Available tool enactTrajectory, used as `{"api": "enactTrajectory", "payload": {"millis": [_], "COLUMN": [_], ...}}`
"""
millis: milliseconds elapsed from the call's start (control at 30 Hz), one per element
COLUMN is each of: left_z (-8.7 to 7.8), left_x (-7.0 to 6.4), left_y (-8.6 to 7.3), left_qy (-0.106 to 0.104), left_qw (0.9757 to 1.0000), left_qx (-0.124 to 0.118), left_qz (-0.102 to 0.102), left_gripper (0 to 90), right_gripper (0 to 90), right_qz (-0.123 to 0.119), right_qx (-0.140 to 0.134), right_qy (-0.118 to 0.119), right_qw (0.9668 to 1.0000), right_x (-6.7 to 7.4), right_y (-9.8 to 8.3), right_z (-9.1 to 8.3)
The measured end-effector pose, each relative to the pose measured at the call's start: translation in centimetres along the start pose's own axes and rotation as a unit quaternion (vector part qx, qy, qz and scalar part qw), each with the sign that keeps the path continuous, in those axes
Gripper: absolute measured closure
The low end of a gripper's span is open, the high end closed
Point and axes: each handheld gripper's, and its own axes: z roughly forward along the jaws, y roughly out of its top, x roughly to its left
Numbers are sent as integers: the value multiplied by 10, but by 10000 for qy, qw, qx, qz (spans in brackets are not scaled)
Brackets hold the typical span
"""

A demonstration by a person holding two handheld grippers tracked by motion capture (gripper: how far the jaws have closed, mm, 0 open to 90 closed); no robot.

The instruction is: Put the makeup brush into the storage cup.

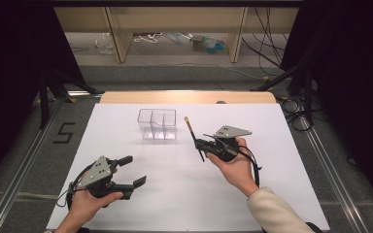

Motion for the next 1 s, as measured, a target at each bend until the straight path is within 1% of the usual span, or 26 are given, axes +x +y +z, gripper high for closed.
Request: {"api": "enactTrajectory", "payload": {"millis": [33,67,167,200,233,267,300,333,367,400,467,500,533,567,600,633,700,767,800,867,933,967,1000], "left_z": [0,0,0,0,0,-1,-1,-1,-1,-1,-1,0,1,1,1,3,6,11,14,18,22,26,29], "left_x": [0,0,0,1,1,0,1,2,2,2,2,2,2,2,1,2,1,2,2,2,2,2,2], "left_y": [0,0,0,0,0,0,1,1,1,1,1,1,2,2,2,3,5,7,9,13,18,20,22], "left_qy": [2,12,5,14,14,36,46,56,43,76,80,74,89,89,117,101,104,89,56,55,42,15,7], "left_qw": [10000,10000,10000,10000,10000,10000,10000,10000,10000,9999,9999,9999,9998,9998,9997,9998,9995,9993,9992,9987,9985,9981,9984], "left_qx": [-2,7,-4,9,9,-6,-11,-39,-53,-52,-68,-86,-120,-120,-138,-175,-223,-257,-305,-368,-415,-478,-478], "left_qz": [-6,-2,-10,50,50,-20,28,29,19,-58,-57,-76,-99,-99,-137,-91,-220,-250,-266,-350,-360,-376,-317], "left_gripper": [161,161,161,162,164,167,167,170,170,171,172,173,180,185,185,189,191,192,193,196,201,208,229], "right_gripper": [839,839,839,839,839,839,839,839,839,839,839,839,839,839,839,839,839,839,839,839,839,838,839], "right_qz": [-20,-41,-31,-3,-3,-21,-21,-46,-46,-41,-57,-74,-78,-78,-104,-76,-105,-107,-94,-106,-107,-99,-98], "right_qx": [-17,23,-6,-21,-21,-25,-25,-14,-14,21,20,47,32,32,-2,9,29,28,60,26,39,15,72], "right_qy": [9,-19,21,59,59,81,81,85,85,146,162,133,203,203,153,223,203,189,239,233,232,265,279], "right_qw": [10000,10000,10000,10000,10000,10000,10000,10000,10000,9999,9999,9999,9998,9998,9998,9997,9997,9998,9997,9997,9997,9996,9995], "right_x": [0,0,2,2,2,4,4,5,5,7,7,8,10,10,10,11,11,12,13,14,15,15,16], "right_y": [0,0,0,0,0,0,0,0,0,-1,-1,-1,-1,-1,-1,-1,-1,-2,-2,-2,-2,-2,-2], "right_z": [1,0,1,2,2,3,3,5,5,7,7,7,8,8,9,9,9,10,10,11,10,11,11]}}
